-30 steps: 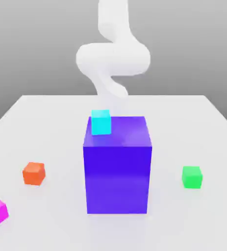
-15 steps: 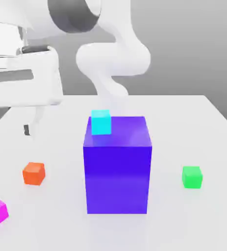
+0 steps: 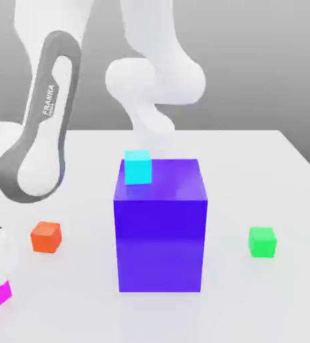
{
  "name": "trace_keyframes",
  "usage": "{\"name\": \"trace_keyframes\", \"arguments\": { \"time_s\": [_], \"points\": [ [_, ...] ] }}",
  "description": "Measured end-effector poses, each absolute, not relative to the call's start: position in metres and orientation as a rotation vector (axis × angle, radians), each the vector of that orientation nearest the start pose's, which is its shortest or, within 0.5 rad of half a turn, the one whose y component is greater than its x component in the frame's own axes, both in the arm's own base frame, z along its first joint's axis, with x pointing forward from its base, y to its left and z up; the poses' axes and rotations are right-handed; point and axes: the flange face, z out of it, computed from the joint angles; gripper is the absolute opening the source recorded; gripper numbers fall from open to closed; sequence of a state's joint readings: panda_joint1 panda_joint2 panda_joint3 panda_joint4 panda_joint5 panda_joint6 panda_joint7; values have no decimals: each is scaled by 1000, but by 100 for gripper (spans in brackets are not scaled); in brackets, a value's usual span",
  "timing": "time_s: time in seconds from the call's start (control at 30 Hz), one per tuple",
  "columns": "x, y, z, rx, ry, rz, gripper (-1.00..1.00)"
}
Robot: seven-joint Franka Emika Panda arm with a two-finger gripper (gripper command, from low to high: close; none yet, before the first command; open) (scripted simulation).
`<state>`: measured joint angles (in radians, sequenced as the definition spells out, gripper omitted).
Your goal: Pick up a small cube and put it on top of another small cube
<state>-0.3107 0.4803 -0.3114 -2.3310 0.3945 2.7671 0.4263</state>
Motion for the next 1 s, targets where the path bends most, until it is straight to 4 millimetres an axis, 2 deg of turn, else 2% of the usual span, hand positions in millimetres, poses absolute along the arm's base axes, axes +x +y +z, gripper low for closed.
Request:
{"name": "trace_keyframes", "arguments": {
  "time_s": [0.03, 0.23, 0.3, 0.4, 0.47, 0.53, 0.6, 0.73, 0.87, 1.0],
  "points": [
    [395, -317, 132, -2418, 2007, -2, -100],
    [395, -317, 127, -2417, 2007, 0, -100],
    [396, -318, 142, -2419, 2006, -2, -100],
    [396, -317, 180, -2418, 2006, -1, -100],
    [413, -300, 187, -2504, 1887, 2, -100],
    [435, -262, 189, -2559, 1774, 12, -100],
    [453, -215, 191, -2593, 1681, 26, -100],
    [474, -115, 200, -2653, 1507, 55, -100],
    [474, -15, 212, -2718, 1333, 79, -100],
    [454, 79, 225, -2788, 1161, 93, -100]
  ]
}}
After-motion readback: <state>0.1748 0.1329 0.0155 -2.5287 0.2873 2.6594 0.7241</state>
